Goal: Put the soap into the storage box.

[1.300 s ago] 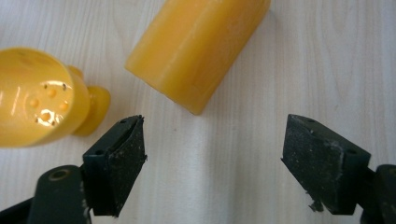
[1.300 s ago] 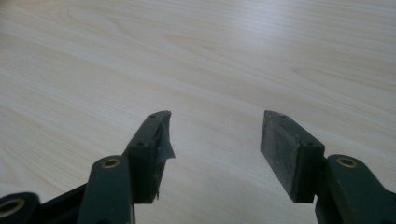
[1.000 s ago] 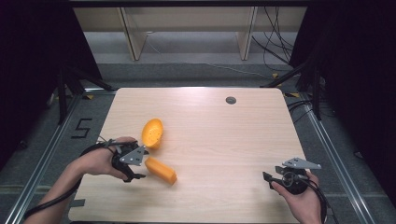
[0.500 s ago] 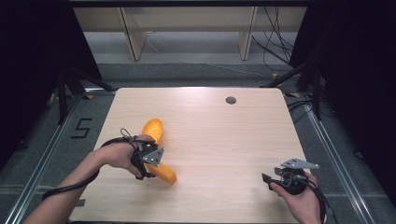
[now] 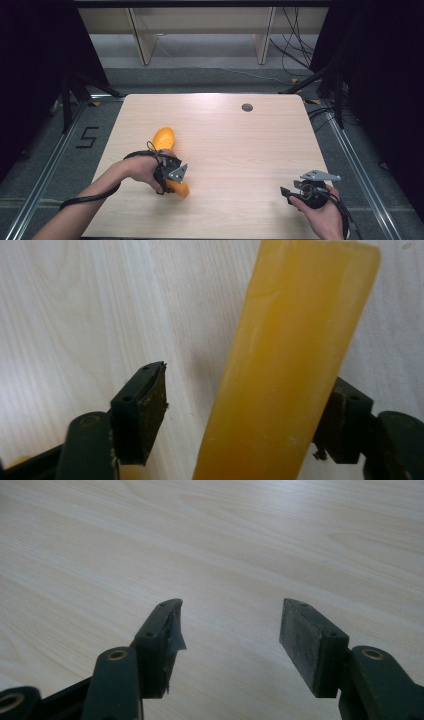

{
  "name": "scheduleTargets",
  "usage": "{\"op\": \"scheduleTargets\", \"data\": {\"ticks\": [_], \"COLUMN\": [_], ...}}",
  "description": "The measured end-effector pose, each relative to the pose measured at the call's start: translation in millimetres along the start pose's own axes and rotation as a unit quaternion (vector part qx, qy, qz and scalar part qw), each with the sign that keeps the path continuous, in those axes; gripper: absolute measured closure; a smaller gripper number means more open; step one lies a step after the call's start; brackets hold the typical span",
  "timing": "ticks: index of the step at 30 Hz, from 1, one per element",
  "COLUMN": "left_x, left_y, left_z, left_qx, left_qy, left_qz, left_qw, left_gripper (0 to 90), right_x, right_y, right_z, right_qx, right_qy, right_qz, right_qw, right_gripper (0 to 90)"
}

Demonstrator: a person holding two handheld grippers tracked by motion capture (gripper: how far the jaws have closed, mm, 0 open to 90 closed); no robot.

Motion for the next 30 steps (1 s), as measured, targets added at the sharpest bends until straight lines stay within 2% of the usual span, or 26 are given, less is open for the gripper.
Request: {"op": "scheduleTargets", "data": {"ticks": [1, 2, 4, 5, 9, 10, 12, 15, 19, 21, 22, 24, 25, 26, 28, 29, 30], "left_x": [0.0, 1.5, 1.8, 2.6, 3.4, 3.5, 2.9, -1.2, -3.1, -1.9, -1.3, 0.2, 0.7, 1.1, 1.4, 1.4, 1.8], "left_y": [0.0, 0.8, 0.3, 1.8, 2.4, 2.7, 3.2, 2.6, 5.9, 8.1, 8.1, 8.1, 8.0, 6.5, 2.2, 0.2, 0.0], "left_z": [0.0, 1.2, 1.5, 3.2, 2.6, 2.4, 2.1, 1.1, 1.1, 0.0, -1.4, -4.5, -5.6, -8.5, -12.8, -15.1, -16.8], "left_qx": [0.0, -0.005, -0.005, -0.011, -0.025, -0.025, -0.028, -0.022, -0.019, -0.022, -0.024, -0.031, -0.035, -0.044, -0.067, -0.084, -0.089], "left_qy": [0.0, -0.008, -0.016, -0.011, -0.015, -0.014, -0.01, 0.007, 0.017, 0.011, 0.003, -0.006, -0.004, -0.002, 0.012, 0.034, 0.047], "left_qz": [0.0, -0.001, 0.004, -0.005, -0.005, -0.002, -0.003, -0.006, -0.037, -0.055, -0.063, -0.093, -0.112, -0.149, -0.228, -0.278, -0.3], "left_qw": [1.0, 1.0, 0.9999, 0.9999, 0.9996, 0.9996, 0.9996, 0.9997, 0.999, 0.9982, 0.9977, 0.9952, 0.993, 0.9879, 0.9713, 0.9564, 0.9486], "left_gripper": [31.3, 32.8, 34.5, 35.6, 43.6, 50.2, 52.9, 56.4, 59.1, 59.5, 59.6, 59.8, 59.8, 59.8, 59.9, 60.0, 60.0], "right_x": [0.0, 0.1, 0.2, 0.1, -0.3, -0.4, -0.4, -0.4, -0.9, -0.4, -1.1, -1.0, -1.0, -1.0, -1.2, -0.9, -1.0], "right_y": [0.0, 2.4, 1.3, 1.2, 0.4, 0.5, 1.1, 0.6, -0.4, 0.8, -2.0, -2.5, -2.3, -2.3, -1.9, -1.3, -1.4], "right_z": [0.0, 2.1, 1.7, 2.1, 2.1, 2.0, 2.4, 2.5, 1.7, 3.0, 2.8, 1.9, 1.5, 1.5, 1.6, 2.4, 2.5], "right_qx": [0.0, -0.004, 0.0, 0.001, 0.001, 0.001, 0.001, 0.002, 0.0, 0.001, 0.006, 0.004, 0.006, 0.006, 0.007, 0.008, 0.008], "right_qy": [0.0, 0.005, 0.001, 0.001, -0.002, -0.003, -0.002, -0.003, -0.007, -0.003, -0.006, -0.008, -0.009, -0.009, -0.008, -0.005, -0.006], "right_qz": [0.0, -0.014, -0.007, -0.008, -0.007, -0.007, -0.01, -0.009, -0.003, -0.013, 0.005, 0.01, 0.01, 0.01, 0.009, 0.006, 0.006], "right_qw": [1.0, 0.9999, 1.0, 1.0, 1.0, 1.0, 0.9999, 1.0, 1.0, 0.9999, 1.0, 0.9999, 0.9999, 0.9999, 0.9999, 0.9999, 0.9999], "right_gripper": [42.4, 42.4, 42.4, 42.3, 42.2, 42.2, 42.2, 42.2, 42.1, 42.1, 42.1, 42.1, 42.0, 42.0, 42.0, 42.0, 42.0]}}
Point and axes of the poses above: each handheld gripper's, and its own axes: z roughly forward along the jaws, x roughly out of its top, y roughly to its right, the point moved 2 cm from there along z, roughly forward along the jaws, and after that the axes turned 14 degrees about -y, right-handed, at the moved point
